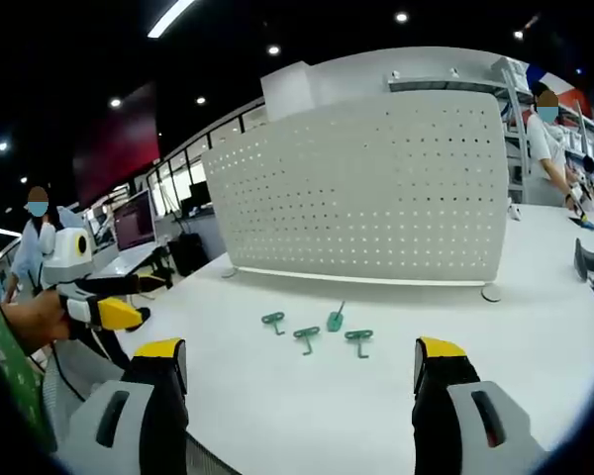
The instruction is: Insert the hook assembly into the mounting plate slot until the hook locks in place.
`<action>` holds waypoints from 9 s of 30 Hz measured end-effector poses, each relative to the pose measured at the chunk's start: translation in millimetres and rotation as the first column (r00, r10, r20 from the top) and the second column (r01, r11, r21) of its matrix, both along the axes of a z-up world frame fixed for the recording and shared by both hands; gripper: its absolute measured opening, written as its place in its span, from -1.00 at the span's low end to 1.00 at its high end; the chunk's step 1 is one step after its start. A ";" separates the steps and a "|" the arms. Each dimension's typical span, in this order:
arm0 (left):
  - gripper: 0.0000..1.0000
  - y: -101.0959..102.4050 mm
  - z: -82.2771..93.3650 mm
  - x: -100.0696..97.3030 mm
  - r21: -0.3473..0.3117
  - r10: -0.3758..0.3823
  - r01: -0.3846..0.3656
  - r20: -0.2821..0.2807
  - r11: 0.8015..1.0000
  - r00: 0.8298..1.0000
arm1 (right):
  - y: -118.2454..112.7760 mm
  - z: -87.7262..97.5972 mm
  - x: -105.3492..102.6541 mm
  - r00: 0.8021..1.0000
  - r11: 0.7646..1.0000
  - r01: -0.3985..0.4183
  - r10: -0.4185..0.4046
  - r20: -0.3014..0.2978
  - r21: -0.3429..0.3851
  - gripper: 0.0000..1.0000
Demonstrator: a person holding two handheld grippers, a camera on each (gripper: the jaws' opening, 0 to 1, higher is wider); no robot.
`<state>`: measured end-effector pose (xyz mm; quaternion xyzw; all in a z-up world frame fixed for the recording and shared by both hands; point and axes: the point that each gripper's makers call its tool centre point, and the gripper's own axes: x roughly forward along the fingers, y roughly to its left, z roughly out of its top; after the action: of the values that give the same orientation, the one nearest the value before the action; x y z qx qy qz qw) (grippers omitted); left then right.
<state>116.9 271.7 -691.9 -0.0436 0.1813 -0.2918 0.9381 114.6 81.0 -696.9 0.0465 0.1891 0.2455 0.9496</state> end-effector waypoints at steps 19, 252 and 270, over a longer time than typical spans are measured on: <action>0.88 -1.6 1.6 1.0 -0.006 -0.004 0.004 0.003 1.000 1.000 | -3.3 -0.5 1.3 1.000 1.000 0.011 -0.011 -0.001 -0.002 0.94; -0.97 -66.4 21.6 77.4 -0.114 -0.124 0.137 0.114 0.984 0.986 | 32.0 35.3 32.1 0.999 0.982 -0.024 0.028 -0.021 0.188 -0.33; -0.97 -82.1 44.6 62.0 -0.162 -0.149 0.175 0.157 0.971 0.976 | 51.4 60.9 36.1 0.998 0.936 -0.043 0.054 -0.022 0.350 -0.62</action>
<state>178.8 189.6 -647.4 -0.0895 0.0898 -0.3846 0.9143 150.7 132.4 -636.0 0.2135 0.1587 0.2978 0.9168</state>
